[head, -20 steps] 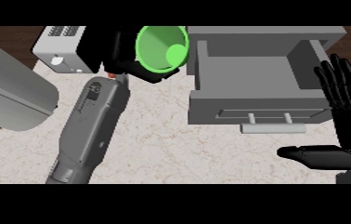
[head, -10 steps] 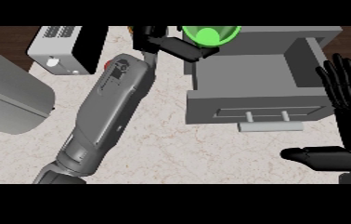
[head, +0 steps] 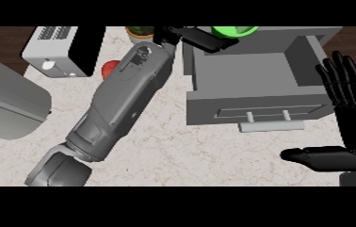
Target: Pick up the cup, place it into the drawer and close the drawer
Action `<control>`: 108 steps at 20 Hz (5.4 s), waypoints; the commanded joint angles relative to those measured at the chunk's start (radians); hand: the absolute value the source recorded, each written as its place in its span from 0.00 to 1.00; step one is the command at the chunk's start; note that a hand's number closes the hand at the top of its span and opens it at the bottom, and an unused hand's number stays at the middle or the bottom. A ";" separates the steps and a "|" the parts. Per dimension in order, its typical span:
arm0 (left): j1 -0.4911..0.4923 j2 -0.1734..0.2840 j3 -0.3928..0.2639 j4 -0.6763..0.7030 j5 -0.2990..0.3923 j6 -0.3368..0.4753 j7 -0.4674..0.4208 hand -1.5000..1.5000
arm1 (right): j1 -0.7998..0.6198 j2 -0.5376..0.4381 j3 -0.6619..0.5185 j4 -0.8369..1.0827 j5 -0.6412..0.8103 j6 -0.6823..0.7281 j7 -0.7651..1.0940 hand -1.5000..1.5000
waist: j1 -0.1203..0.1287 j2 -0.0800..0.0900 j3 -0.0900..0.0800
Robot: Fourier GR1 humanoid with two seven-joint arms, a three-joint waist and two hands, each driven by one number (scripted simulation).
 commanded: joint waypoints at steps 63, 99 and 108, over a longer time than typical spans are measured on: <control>0.420 0.432 -0.270 -0.599 0.312 0.127 0.163 0.00 | -0.064 -0.104 0.350 0.201 0.702 -0.011 -0.080 1.00 | 0.082 -0.011 -0.001; 0.812 0.583 -0.087 -0.795 0.348 -0.183 0.088 0.00 | -0.902 -0.150 0.106 1.646 0.884 -0.266 -0.434 1.00 | 0.143 0.031 0.003; 0.806 0.537 -0.116 -0.787 0.325 -0.180 0.067 0.00 | -0.901 -0.179 0.052 1.636 0.830 -0.270 -0.497 1.00 | 0.157 0.046 0.004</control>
